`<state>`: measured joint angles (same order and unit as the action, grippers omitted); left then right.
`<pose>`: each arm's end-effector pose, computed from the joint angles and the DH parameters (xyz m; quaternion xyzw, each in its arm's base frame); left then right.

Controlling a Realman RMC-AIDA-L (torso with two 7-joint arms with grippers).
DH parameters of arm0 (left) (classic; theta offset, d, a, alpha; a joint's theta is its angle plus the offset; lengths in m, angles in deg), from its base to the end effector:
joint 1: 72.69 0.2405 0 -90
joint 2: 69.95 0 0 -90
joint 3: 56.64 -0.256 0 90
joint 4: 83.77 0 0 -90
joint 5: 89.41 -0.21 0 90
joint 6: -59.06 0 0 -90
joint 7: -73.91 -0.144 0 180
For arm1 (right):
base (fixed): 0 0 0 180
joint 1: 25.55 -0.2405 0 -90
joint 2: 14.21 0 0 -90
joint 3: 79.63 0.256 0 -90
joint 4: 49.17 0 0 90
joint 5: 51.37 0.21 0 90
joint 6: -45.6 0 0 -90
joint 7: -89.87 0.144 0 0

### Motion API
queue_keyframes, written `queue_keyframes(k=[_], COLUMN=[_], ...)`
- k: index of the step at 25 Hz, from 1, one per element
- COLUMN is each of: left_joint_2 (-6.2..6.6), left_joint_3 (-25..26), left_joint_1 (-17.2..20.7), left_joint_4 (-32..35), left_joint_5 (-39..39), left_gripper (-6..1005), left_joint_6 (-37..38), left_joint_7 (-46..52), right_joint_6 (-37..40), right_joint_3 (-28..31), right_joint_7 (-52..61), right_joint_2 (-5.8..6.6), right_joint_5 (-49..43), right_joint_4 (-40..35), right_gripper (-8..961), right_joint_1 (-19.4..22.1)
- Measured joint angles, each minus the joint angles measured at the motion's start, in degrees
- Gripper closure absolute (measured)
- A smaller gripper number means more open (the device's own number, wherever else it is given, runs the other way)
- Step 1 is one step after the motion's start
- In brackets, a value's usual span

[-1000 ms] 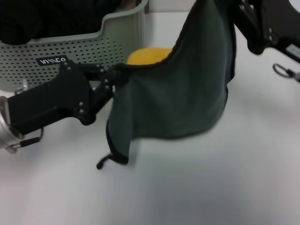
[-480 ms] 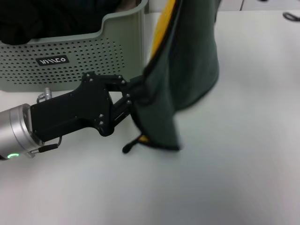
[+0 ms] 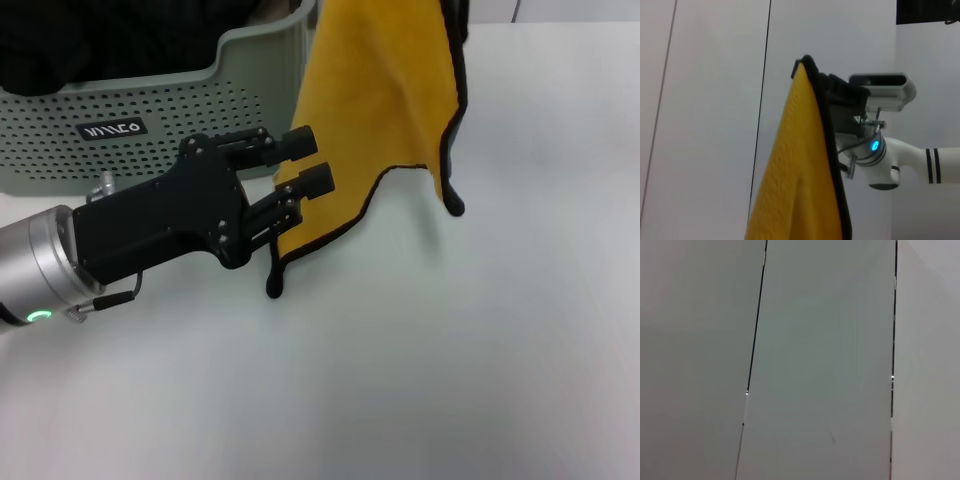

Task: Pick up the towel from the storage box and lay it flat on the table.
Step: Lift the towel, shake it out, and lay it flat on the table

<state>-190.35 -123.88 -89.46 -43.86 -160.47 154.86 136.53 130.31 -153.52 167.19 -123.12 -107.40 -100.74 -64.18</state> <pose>-0.2223 0.2768 -0.0038 -0.8743 -0.0853 -0.4569 0.1400 0.0769 0.3800 0.0838 -0.8695 -0.0554 0.4792 0.1065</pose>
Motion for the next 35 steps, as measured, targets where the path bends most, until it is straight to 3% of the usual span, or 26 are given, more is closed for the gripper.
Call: queue_keyframes(k=[4, 21, 25, 35], left_joint_2=[-0.05, 0.00, -0.04, 0.05], left_joint_3=[-0.10, 0.18, 0.34, 0.38], left_joint_1=[-0.78, -2.39, -3.36, -3.60], left_joint_4=[-1.33, -7.39, -9.94, -10.90], left_joint_5=[0.01, 0.06, 0.06, 0.66], left_gripper=[645, 686, 696, 721], left_joint_6=[-0.38, -3.25, -4.37, -6.16], left_joint_7=[-0.06, 0.41, 0.22, 0.39], right_joint_6=[-1.86, -14.01, -14.82, -15.04], right_joint_3=[0.96, 1.46, 1.29, 1.11], right_joint_7=[0.76, 2.88, 2.80, 2.61], right_joint_2=[-0.38, -5.75, -6.34, -6.47], right_joint_5=[-0.01, -10.78, -11.84, -11.96], right_joint_4=[-2.46, -15.39, -15.72, -15.73], right_gripper=[947, 948, 948, 947], right_joint_1=[0.36, -0.03, -0.18, -0.40])
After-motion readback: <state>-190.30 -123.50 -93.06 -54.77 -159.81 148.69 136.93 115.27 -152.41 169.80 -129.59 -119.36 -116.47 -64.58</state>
